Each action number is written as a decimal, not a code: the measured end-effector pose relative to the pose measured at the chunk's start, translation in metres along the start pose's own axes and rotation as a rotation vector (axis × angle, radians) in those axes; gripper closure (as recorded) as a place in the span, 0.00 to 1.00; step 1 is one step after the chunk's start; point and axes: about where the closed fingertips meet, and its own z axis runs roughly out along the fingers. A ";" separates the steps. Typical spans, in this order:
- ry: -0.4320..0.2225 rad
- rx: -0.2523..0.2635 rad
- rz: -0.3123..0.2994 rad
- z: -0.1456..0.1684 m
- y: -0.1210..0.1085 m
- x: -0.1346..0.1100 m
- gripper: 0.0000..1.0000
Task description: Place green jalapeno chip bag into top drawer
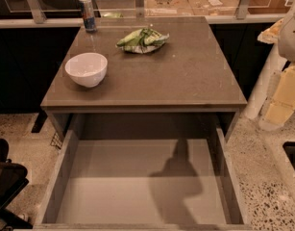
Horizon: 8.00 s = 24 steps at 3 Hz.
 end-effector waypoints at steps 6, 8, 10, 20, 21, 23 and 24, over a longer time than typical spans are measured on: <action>-0.328 0.537 0.032 -0.008 -0.142 -0.103 0.00; -0.492 0.594 0.066 -0.011 -0.150 -0.136 0.00; -0.509 0.600 0.116 0.011 -0.158 -0.144 0.00; -0.640 0.318 0.404 0.285 -0.327 -0.259 0.00; -0.645 0.297 0.420 0.294 -0.330 -0.256 0.18; -0.643 0.288 0.418 0.301 -0.327 -0.260 0.72; -0.642 0.284 0.417 0.304 -0.326 -0.261 0.95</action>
Offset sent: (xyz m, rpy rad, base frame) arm 0.0500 -0.0060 -0.0010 0.0172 -0.0921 -0.0780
